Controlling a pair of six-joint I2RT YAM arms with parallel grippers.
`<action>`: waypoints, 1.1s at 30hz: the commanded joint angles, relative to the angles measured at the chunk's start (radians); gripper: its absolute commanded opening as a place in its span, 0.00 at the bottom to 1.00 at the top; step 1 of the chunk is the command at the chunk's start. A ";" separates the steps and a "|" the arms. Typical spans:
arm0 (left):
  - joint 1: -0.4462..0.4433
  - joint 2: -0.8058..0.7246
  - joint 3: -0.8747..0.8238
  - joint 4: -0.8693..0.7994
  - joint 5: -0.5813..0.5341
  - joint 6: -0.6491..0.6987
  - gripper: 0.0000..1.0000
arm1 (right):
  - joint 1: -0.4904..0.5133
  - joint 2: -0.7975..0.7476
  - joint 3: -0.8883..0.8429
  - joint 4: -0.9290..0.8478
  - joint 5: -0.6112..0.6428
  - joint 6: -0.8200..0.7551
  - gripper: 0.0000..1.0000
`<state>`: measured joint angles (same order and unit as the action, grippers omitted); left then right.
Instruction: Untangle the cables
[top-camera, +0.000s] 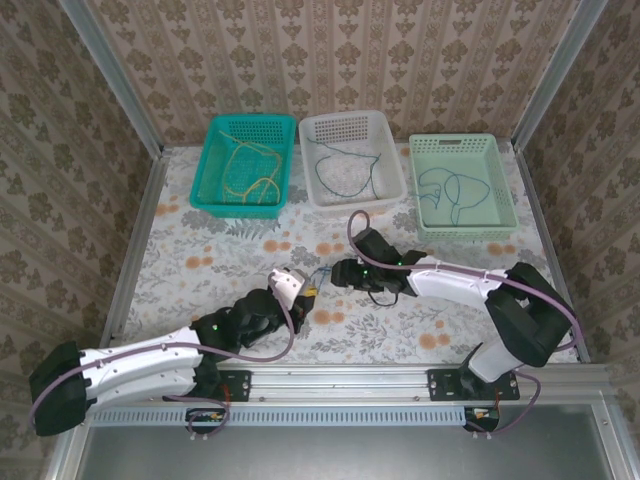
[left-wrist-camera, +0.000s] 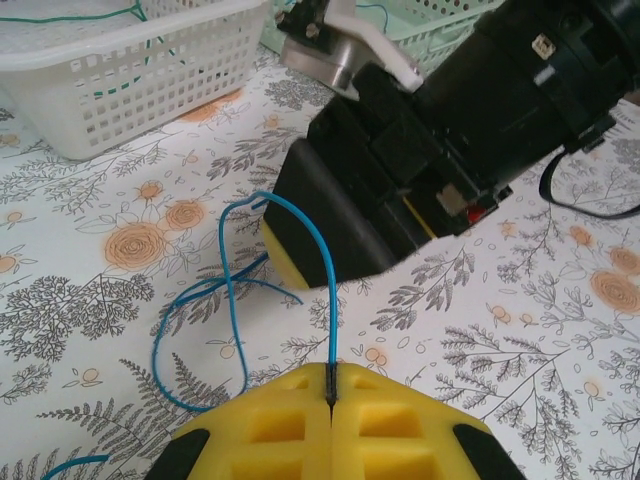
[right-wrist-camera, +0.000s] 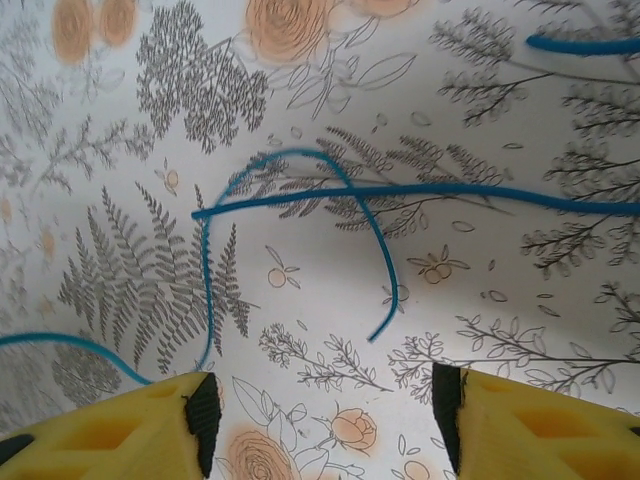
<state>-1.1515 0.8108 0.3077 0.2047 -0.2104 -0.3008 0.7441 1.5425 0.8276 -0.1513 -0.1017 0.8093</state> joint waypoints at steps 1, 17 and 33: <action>-0.001 -0.025 -0.012 -0.031 -0.017 -0.027 0.05 | 0.018 0.046 0.027 -0.098 0.052 -0.081 0.57; -0.001 -0.030 -0.021 -0.025 0.014 -0.031 0.05 | 0.067 0.202 0.231 -0.273 0.208 -0.220 0.61; -0.001 -0.087 -0.052 -0.023 0.024 -0.036 0.06 | 0.067 0.369 0.416 -0.381 0.246 -0.294 0.48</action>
<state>-1.1515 0.7467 0.2668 0.1680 -0.1871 -0.3218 0.8078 1.8816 1.2121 -0.4797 0.1062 0.5327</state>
